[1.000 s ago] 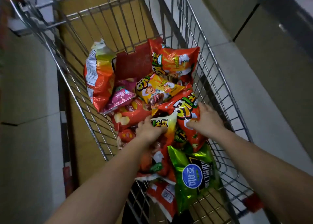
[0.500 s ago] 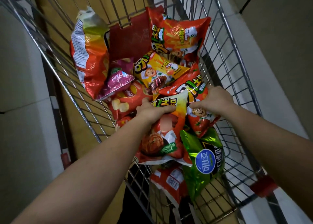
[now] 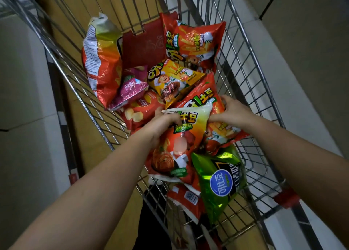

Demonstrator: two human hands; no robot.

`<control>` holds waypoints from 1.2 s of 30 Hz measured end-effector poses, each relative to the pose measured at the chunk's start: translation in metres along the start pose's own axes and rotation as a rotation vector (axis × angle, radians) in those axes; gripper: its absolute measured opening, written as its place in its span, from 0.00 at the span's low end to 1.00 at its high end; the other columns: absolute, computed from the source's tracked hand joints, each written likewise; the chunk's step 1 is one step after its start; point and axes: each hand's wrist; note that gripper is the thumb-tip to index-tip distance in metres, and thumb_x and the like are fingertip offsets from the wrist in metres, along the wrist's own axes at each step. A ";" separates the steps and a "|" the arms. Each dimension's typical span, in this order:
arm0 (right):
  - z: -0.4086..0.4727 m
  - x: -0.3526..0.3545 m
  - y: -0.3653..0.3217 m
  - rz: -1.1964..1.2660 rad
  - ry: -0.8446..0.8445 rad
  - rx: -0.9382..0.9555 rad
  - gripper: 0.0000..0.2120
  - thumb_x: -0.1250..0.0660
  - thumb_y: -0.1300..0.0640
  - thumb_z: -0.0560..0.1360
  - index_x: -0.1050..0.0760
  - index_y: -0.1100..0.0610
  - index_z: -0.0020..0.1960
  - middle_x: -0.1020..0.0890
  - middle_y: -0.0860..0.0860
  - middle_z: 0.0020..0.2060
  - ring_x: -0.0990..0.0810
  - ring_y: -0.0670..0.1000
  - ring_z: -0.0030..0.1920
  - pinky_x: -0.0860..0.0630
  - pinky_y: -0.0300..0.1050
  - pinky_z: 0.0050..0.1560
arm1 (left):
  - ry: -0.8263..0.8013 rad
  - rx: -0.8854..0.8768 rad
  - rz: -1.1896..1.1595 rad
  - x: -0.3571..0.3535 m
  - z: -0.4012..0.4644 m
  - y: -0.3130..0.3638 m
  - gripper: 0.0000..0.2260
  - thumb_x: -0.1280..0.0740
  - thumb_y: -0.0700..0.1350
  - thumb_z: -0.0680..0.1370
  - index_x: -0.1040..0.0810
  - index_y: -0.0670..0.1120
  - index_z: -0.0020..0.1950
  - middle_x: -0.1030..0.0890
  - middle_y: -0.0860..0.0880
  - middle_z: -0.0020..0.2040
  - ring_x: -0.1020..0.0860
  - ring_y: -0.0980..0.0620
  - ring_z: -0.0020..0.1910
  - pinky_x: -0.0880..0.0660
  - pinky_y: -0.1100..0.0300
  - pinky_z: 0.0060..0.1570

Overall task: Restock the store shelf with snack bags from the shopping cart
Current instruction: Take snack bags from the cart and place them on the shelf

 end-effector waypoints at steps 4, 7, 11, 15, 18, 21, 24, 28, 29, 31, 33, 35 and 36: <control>-0.008 -0.008 0.013 0.155 -0.115 -0.055 0.17 0.24 0.48 0.65 0.27 0.45 0.49 0.19 0.49 0.48 0.19 0.52 0.48 0.25 0.49 0.57 | -0.030 0.009 0.126 0.005 -0.009 0.000 0.18 0.26 0.38 0.70 0.27 0.43 0.57 0.20 0.44 0.50 0.21 0.44 0.51 0.24 0.51 0.55; -0.010 -0.013 0.020 0.223 -0.084 -0.080 0.15 0.23 0.49 0.61 0.24 0.47 0.45 0.16 0.50 0.46 0.18 0.53 0.46 0.24 0.53 0.57 | -0.067 0.029 0.132 0.005 -0.015 0.001 0.13 0.24 0.44 0.68 0.24 0.45 0.48 0.17 0.45 0.45 0.19 0.47 0.44 0.24 0.54 0.51; -0.017 -0.017 0.015 0.275 0.011 -0.045 0.15 0.23 0.54 0.65 0.28 0.49 0.45 0.20 0.50 0.46 0.21 0.51 0.45 0.26 0.44 0.47 | -0.058 -0.027 0.099 0.005 -0.016 0.000 0.33 0.23 0.48 0.66 0.32 0.45 0.67 0.20 0.44 0.56 0.20 0.45 0.52 0.24 0.50 0.57; -0.026 -0.019 0.008 0.287 0.103 -0.029 0.30 0.23 0.52 0.63 0.30 0.55 0.61 0.21 0.52 0.53 0.22 0.54 0.52 0.27 0.45 0.51 | -0.053 -0.102 0.109 0.008 -0.027 0.001 0.39 0.24 0.49 0.68 0.42 0.50 0.74 0.24 0.51 0.50 0.22 0.45 0.55 0.25 0.48 0.59; -0.035 -0.011 -0.004 0.345 0.182 0.019 0.36 0.22 0.53 0.63 0.34 0.54 0.67 0.22 0.50 0.53 0.24 0.51 0.50 0.28 0.44 0.50 | -0.019 -0.180 0.115 0.013 -0.038 0.006 0.40 0.24 0.50 0.67 0.41 0.50 0.73 0.23 0.51 0.54 0.22 0.46 0.54 0.25 0.50 0.59; -0.047 0.003 -0.022 0.416 0.258 0.102 0.35 0.23 0.56 0.64 0.34 0.53 0.67 0.23 0.49 0.52 0.25 0.49 0.50 0.30 0.42 0.49 | 0.013 -0.233 0.069 0.016 -0.055 0.017 0.43 0.21 0.51 0.61 0.38 0.49 0.71 0.22 0.50 0.54 0.21 0.46 0.53 0.25 0.49 0.58; -0.058 0.020 -0.041 0.436 0.316 0.174 0.33 0.22 0.55 0.63 0.32 0.51 0.64 0.22 0.48 0.52 0.23 0.51 0.52 0.27 0.46 0.53 | 0.056 -0.326 0.047 0.021 -0.074 0.033 0.54 0.17 0.57 0.48 0.35 0.50 0.71 0.21 0.47 0.59 0.20 0.45 0.54 0.24 0.46 0.58; -0.075 0.050 -0.068 0.477 0.412 0.249 0.31 0.23 0.54 0.63 0.31 0.50 0.62 0.22 0.47 0.50 0.23 0.51 0.51 0.26 0.47 0.53 | 0.061 -0.455 0.032 0.029 -0.108 0.066 0.50 0.17 0.53 0.53 0.35 0.47 0.70 0.20 0.47 0.58 0.19 0.47 0.53 0.23 0.47 0.58; -0.080 0.059 -0.075 0.487 0.437 0.273 0.31 0.23 0.54 0.63 0.31 0.50 0.63 0.23 0.46 0.49 0.24 0.50 0.50 0.27 0.46 0.52 | 0.065 -0.496 0.029 0.030 -0.118 0.076 0.49 0.17 0.52 0.54 0.35 0.47 0.70 0.20 0.47 0.58 0.19 0.47 0.53 0.23 0.48 0.57; -0.089 0.077 -0.089 0.513 0.479 0.308 0.32 0.23 0.55 0.64 0.32 0.52 0.65 0.24 0.47 0.50 0.24 0.50 0.50 0.28 0.44 0.51 | 0.077 -0.561 0.005 0.032 -0.135 0.093 0.46 0.18 0.51 0.56 0.35 0.46 0.69 0.20 0.47 0.57 0.19 0.47 0.52 0.22 0.50 0.55; -0.097 0.093 -0.099 0.553 0.505 0.330 0.34 0.22 0.53 0.62 0.32 0.52 0.64 0.22 0.49 0.52 0.23 0.52 0.52 0.26 0.47 0.54 | 0.098 -0.619 -0.031 0.035 -0.151 0.109 0.37 0.22 0.48 0.61 0.35 0.47 0.66 0.20 0.47 0.56 0.19 0.47 0.51 0.22 0.52 0.52; -0.106 0.107 -0.109 0.585 0.530 0.350 0.35 0.21 0.52 0.61 0.32 0.53 0.63 0.21 0.51 0.54 0.22 0.54 0.54 0.25 0.53 0.57 | 0.134 -0.690 -0.052 0.037 -0.167 0.125 0.30 0.23 0.45 0.66 0.34 0.49 0.62 0.20 0.48 0.54 0.19 0.48 0.49 0.22 0.54 0.50; -0.111 0.114 -0.115 0.595 0.536 0.364 0.34 0.21 0.52 0.61 0.32 0.53 0.63 0.21 0.51 0.54 0.22 0.55 0.54 0.25 0.55 0.58 | 0.157 -0.717 -0.051 0.039 -0.175 0.132 0.29 0.23 0.45 0.66 0.34 0.49 0.61 0.21 0.48 0.53 0.19 0.48 0.49 0.22 0.53 0.50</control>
Point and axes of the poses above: each hand's wrist, its own z-axis towards the middle knuckle, its own x-axis out of the back of the hand, y = z × x
